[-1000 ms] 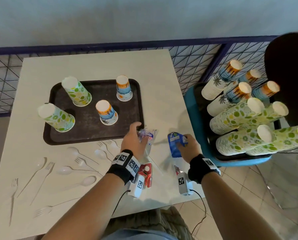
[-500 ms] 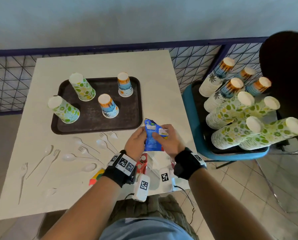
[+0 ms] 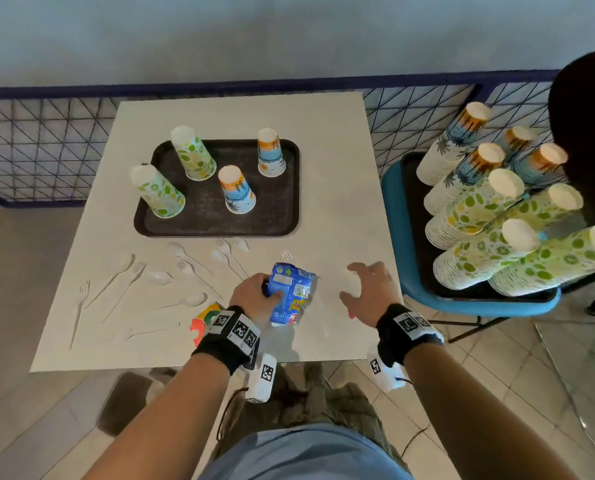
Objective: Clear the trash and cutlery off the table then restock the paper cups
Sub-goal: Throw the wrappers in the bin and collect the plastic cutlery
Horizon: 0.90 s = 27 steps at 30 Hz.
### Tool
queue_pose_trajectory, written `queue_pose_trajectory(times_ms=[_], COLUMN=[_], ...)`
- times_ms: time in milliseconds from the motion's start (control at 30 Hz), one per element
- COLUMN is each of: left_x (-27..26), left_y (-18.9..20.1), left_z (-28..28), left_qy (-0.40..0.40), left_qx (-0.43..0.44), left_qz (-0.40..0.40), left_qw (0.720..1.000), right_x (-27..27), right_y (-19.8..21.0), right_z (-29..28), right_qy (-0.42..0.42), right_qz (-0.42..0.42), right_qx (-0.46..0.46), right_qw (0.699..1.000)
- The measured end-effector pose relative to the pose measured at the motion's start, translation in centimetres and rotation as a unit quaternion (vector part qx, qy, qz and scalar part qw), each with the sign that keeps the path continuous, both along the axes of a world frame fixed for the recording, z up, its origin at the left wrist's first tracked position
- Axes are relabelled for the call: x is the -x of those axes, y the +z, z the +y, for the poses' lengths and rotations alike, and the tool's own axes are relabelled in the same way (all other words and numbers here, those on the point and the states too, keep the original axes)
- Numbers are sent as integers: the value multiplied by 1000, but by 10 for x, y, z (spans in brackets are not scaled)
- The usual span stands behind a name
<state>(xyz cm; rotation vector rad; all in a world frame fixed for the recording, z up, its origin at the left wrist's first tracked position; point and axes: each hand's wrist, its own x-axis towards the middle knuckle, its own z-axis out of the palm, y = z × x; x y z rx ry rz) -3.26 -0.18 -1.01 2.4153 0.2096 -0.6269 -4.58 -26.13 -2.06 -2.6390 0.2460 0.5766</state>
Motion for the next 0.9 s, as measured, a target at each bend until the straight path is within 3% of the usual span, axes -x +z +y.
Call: queue_pose_trajectory(times_ms=[67,167,300,533,900], left_x=[2,6,5,7,8], left_y=[-9,-21,-28,-31,-37], left_z=[5,5,-1,-11,-13], left_qy=[-25,-13,-3,38,-6], left_qx=[-38,-43,-54,-108,-166], left_qz=[31,39,36,44,63], left_qw=[998,998,998,992,984], right_x=[14,31,31,18,12], right_y=[-11,-27,-39,-37,-28], right_z=[-6,-4,1,6,10], right_qy=[40,20,6,72,4], right_qz=[44,56,6,41,41], right_qx=[66,26,24,52,23], right_qw=[996,998,1000,995,999])
